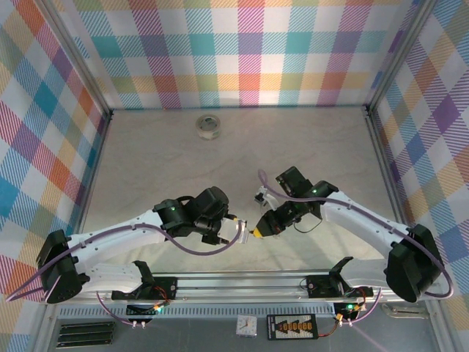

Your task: Unlock with the key

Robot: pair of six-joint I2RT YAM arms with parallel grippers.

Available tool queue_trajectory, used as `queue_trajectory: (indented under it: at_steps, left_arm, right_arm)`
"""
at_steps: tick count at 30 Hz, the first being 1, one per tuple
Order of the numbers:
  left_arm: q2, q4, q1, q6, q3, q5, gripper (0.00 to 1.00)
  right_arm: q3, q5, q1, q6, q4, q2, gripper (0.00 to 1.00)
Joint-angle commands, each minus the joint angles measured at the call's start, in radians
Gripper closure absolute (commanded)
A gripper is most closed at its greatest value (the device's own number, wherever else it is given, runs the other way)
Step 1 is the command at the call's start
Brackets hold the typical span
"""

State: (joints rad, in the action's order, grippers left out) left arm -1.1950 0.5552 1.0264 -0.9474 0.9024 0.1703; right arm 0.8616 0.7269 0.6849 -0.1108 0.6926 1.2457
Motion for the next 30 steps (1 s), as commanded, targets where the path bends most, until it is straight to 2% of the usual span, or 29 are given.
queue_trajectory:
  at_steps: [1,6,11,18,25,30]
  left_arm:
    - [-0.008,-0.202,0.060,-0.011,0.091,0.290,1.00]
    - [-0.002,-0.314,0.060,0.016,0.081,0.304,1.00]
    - [-0.005,-0.342,0.059,0.014,0.084,0.305,1.00]
    - [-0.006,-0.453,0.066,0.031,0.011,0.209,1.00]
    - [0.006,-0.483,0.066,0.065,-0.032,0.180,1.00]
    - [0.007,-0.523,0.066,0.060,-0.065,0.085,1.00]
  right_arm:
    - [-0.003,-0.009,0.012,0.117,-0.220,-0.032,1.00]
    - [-0.006,0.037,0.012,0.095,-0.273,-0.054,1.00]
    - [-0.027,0.119,-0.014,0.041,-0.322,-0.029,1.00]
    - [-0.006,0.199,-0.078,-0.176,-0.377,0.102,1.00]
    - [-0.031,0.210,-0.082,-0.224,-0.422,0.103,1.00]
    - [-0.031,0.193,-0.115,-0.386,-0.450,0.093,1.00]
